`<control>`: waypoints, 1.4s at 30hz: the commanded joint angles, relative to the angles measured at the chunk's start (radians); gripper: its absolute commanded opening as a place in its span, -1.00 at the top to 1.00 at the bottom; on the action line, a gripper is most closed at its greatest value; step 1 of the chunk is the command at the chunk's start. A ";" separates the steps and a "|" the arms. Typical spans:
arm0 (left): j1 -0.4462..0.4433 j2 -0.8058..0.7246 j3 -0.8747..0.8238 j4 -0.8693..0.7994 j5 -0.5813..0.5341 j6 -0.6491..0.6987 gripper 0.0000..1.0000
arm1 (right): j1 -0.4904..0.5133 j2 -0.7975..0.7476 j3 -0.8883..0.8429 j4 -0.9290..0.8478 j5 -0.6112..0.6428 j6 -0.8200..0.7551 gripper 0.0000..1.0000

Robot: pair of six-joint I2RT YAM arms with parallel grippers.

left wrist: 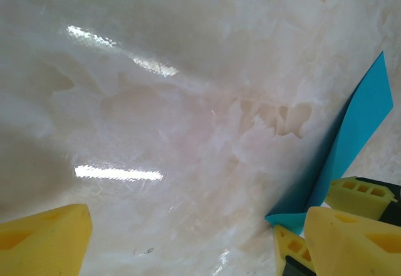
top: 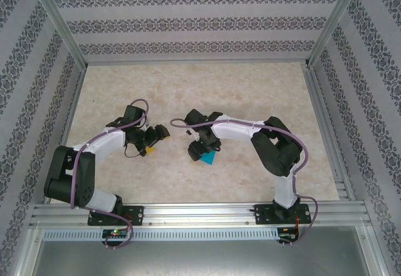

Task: Fold a paper plane with a square sheet of paper (pick it up from the middle)
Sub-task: Fold the triangle a second time at the center of the table.

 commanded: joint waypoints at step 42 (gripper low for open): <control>-0.231 0.174 0.010 0.495 0.308 -0.179 -0.06 | -0.196 -0.015 -0.212 0.255 -0.476 -0.001 -0.22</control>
